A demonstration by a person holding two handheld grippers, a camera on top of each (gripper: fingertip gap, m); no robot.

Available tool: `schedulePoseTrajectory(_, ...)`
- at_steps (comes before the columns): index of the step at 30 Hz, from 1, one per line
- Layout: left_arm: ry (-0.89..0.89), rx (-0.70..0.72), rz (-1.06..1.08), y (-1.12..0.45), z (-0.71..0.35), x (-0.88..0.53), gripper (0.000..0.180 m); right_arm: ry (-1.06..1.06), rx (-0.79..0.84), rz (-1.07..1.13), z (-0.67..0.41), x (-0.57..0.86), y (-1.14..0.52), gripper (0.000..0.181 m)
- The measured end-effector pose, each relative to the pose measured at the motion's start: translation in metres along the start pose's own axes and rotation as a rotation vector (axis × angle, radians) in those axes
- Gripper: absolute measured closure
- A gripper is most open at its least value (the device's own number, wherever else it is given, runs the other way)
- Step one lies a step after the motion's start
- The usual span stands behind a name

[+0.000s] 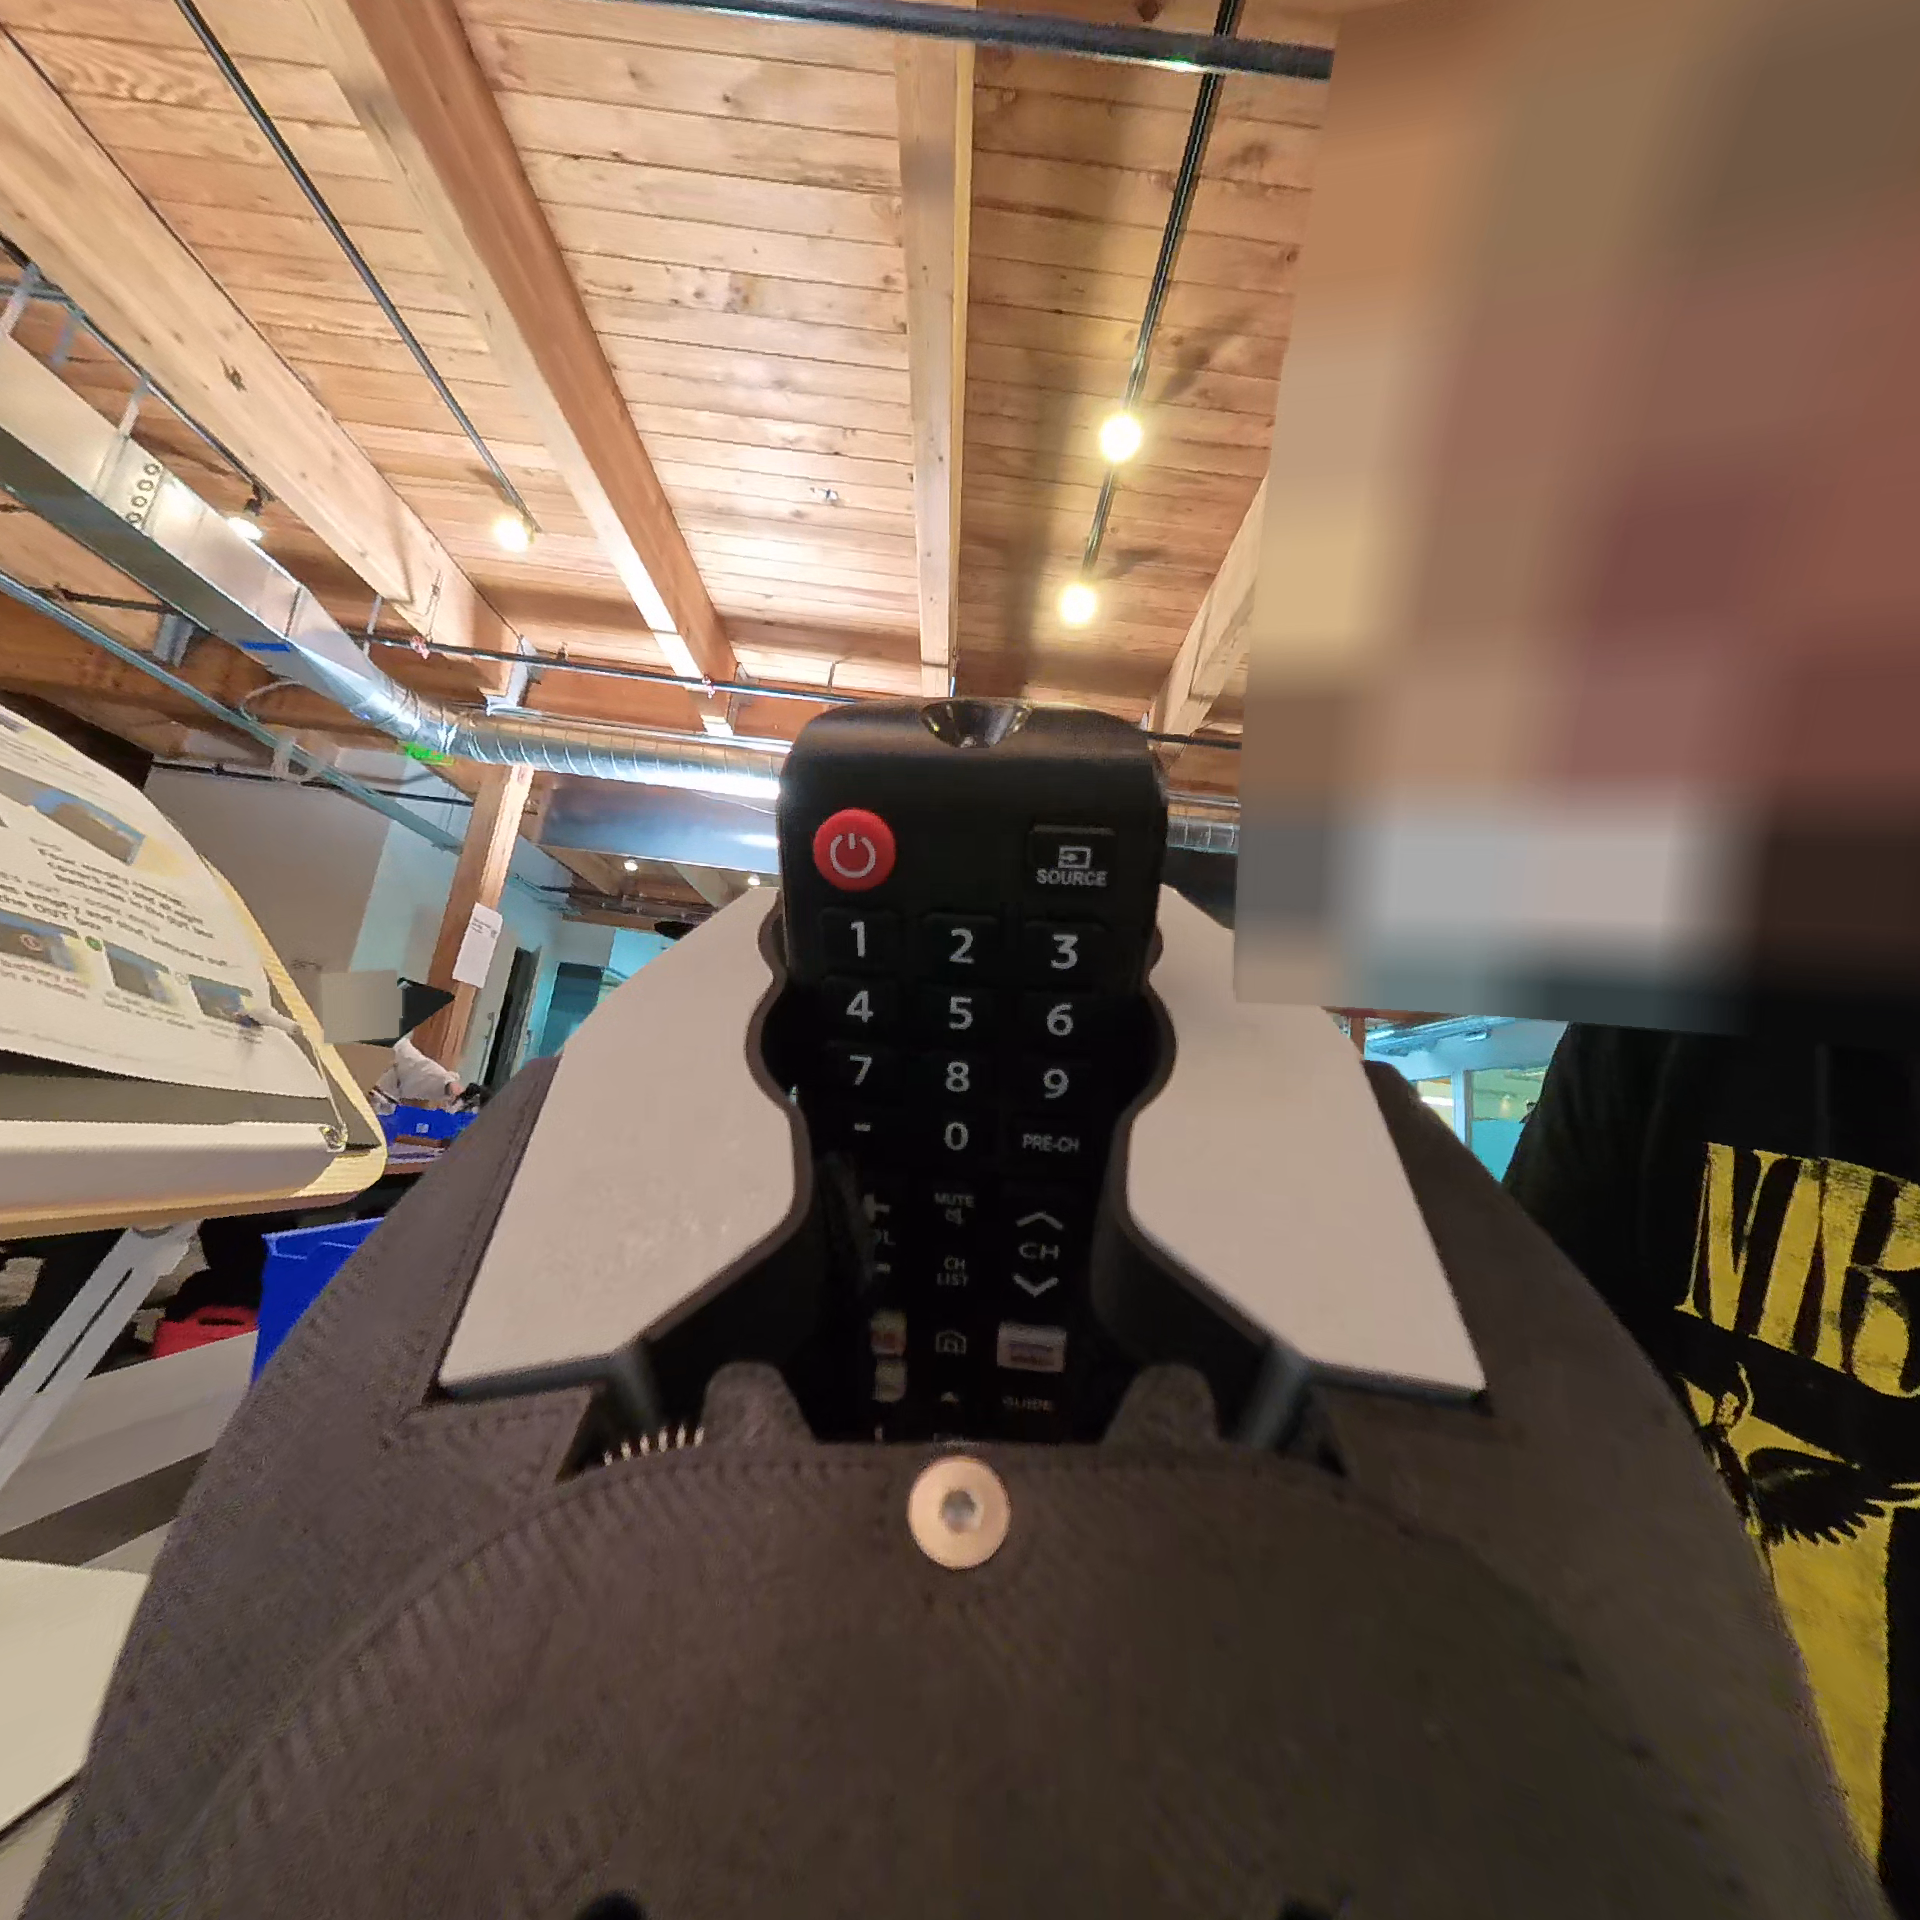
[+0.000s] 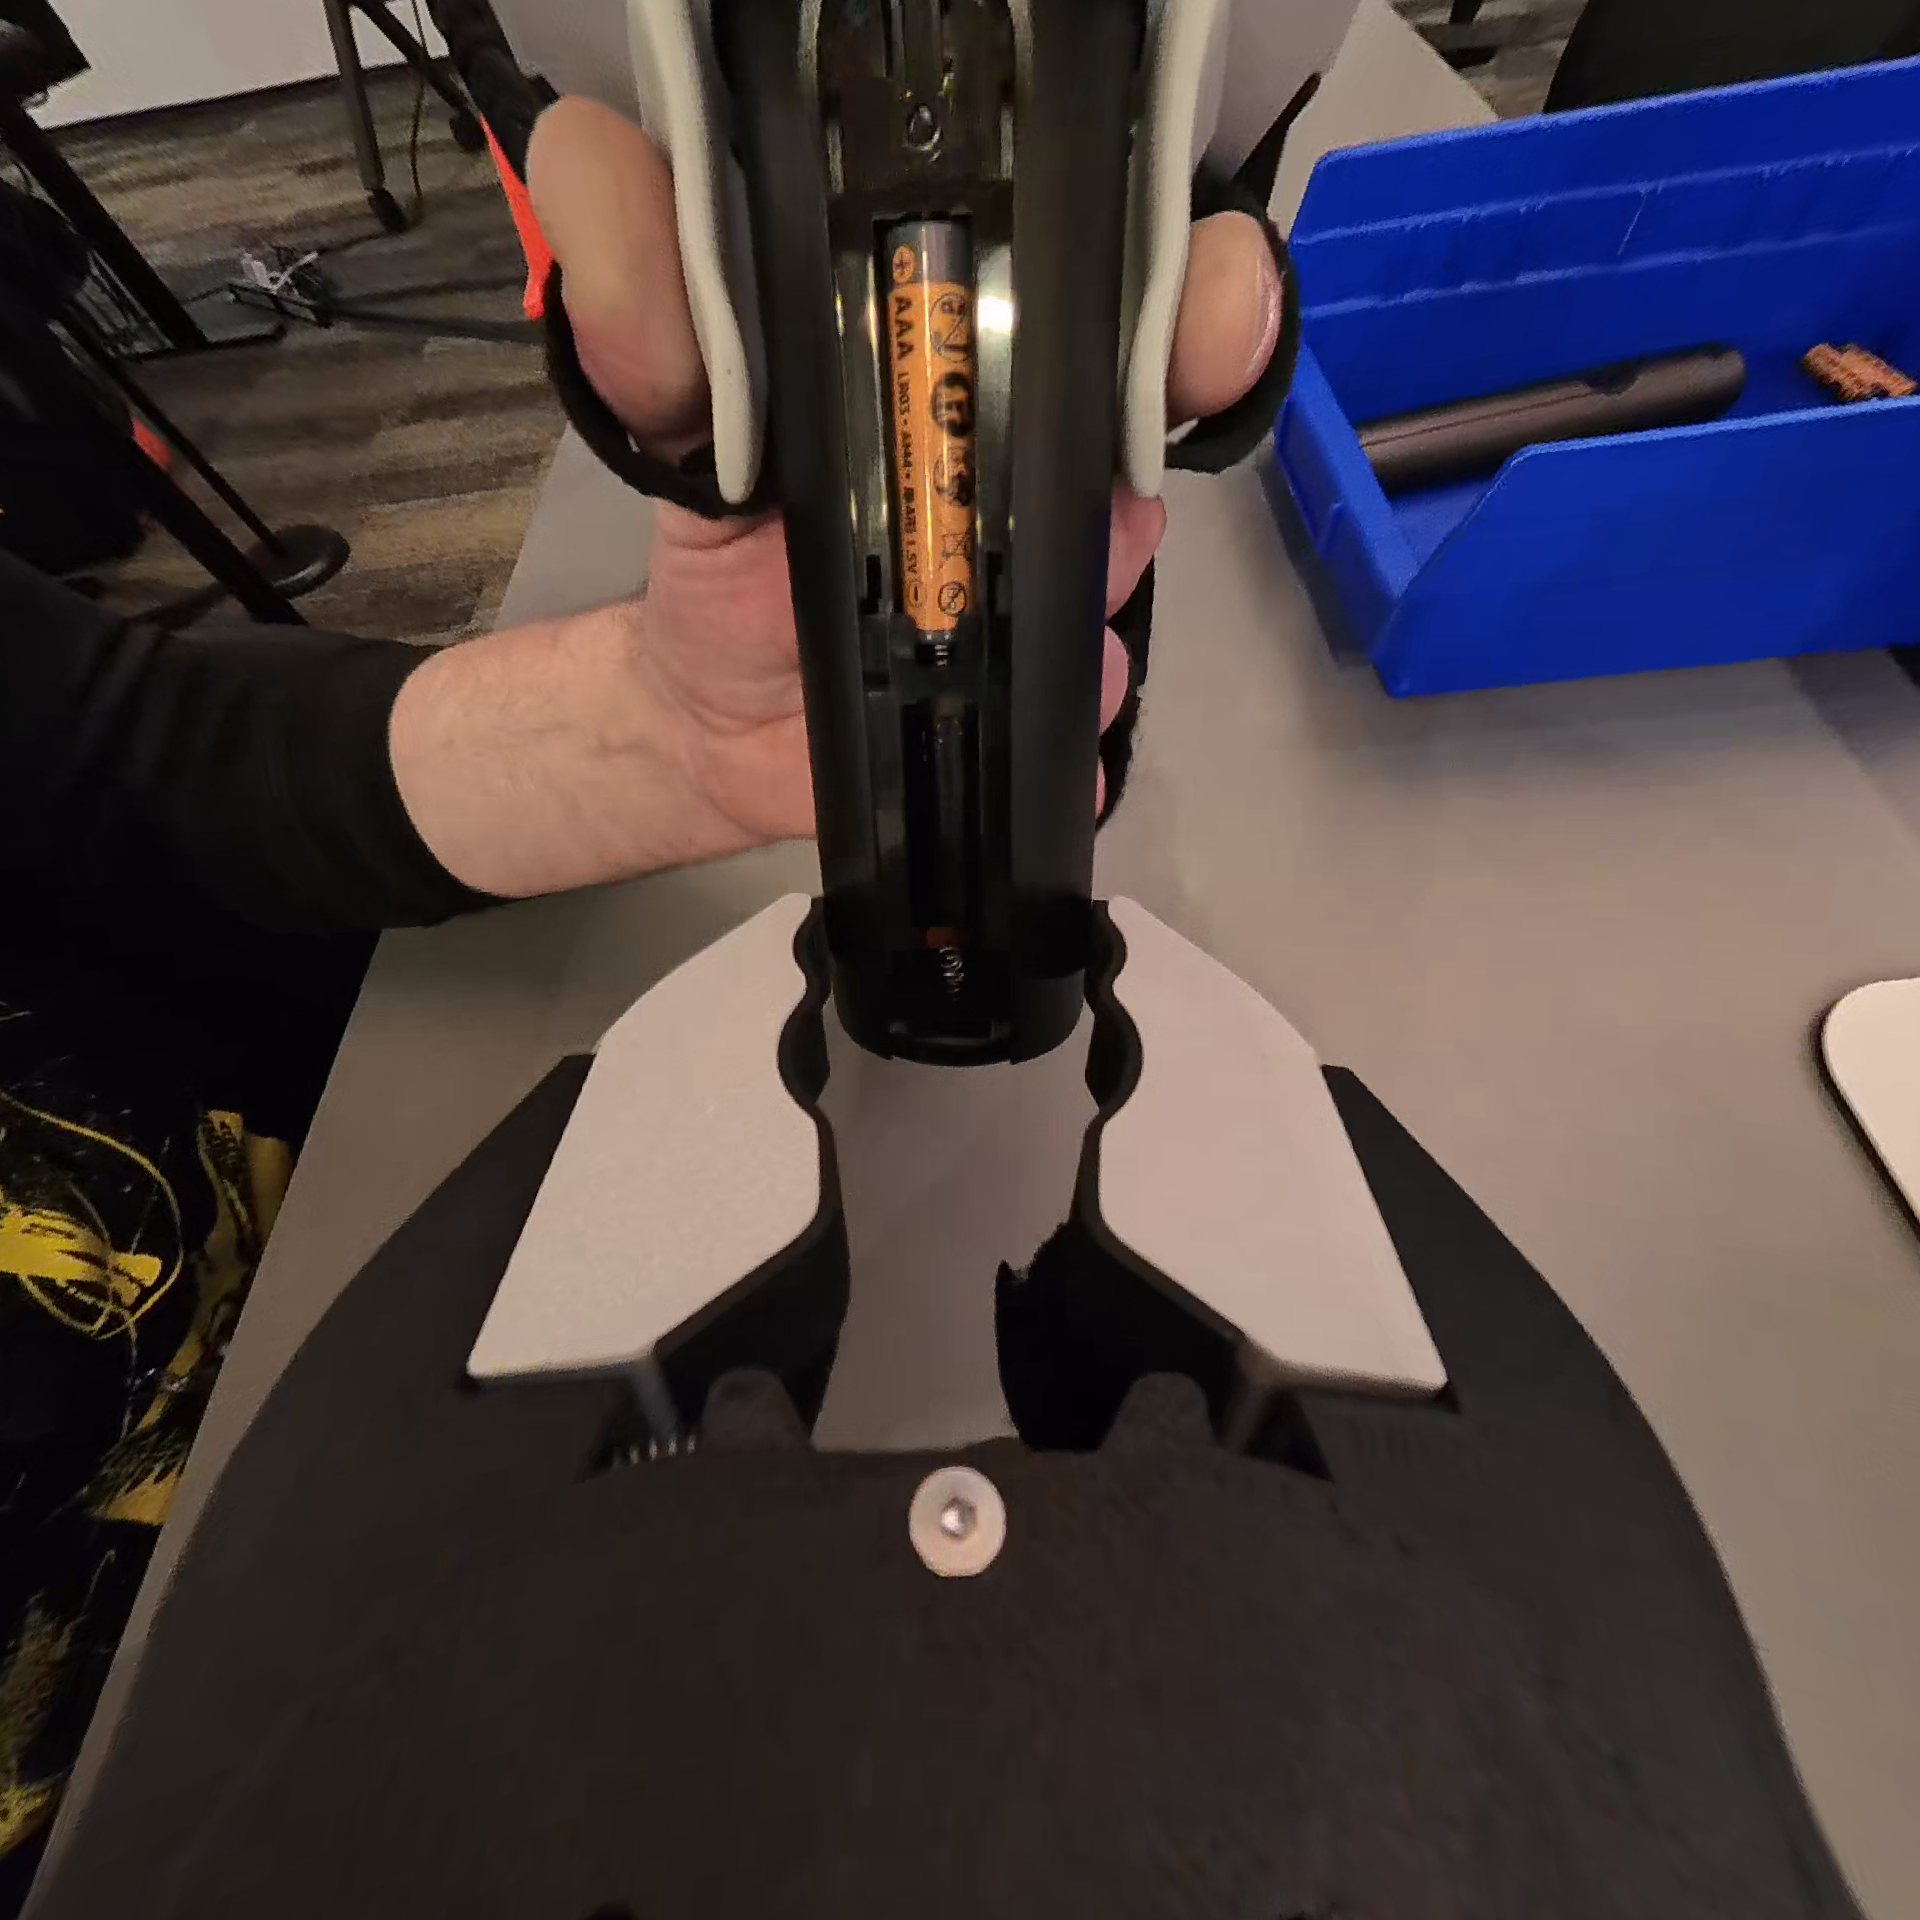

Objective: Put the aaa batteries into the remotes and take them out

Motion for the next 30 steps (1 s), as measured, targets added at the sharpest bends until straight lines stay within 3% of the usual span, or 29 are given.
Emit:
schedulePoseTrajectory(1, 0.009, -0.003, 0.003, 0.000, 0.000, -0.001, 0.118, 0.000, -0.012, -0.010, -0.001, 0.001, 0.004, 0.134)
schedulePoseTrajectory(15, -0.142, -0.468, -0.042, -0.012, 0.028, 0.002, 0.117, 0.139, -0.313, -0.079, -0.023, 0.006, 0.060, 0.134)
schedulePoseTrajectory(26, -0.202, -0.551, -0.057, -0.014, 0.040, 0.003, 0.118, 0.149, -0.357, -0.111, -0.009, 0.008, 0.058, 0.134)
schedulePoseTrajectory(30, -0.190, -0.496, -0.070, -0.011, 0.034, 0.002, 0.118, 0.151, -0.276, -0.110, -0.011, 0.013, 0.057, 0.134)
Point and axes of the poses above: each gripper's, where its closed fingertips meet, y back along the fingers, z out of its underside, x = y × z across the jaws, the point moved 8 cm from there along y, back along the fingers, and after that the axes turned 9 degrees about y, right-handed, at the moved point
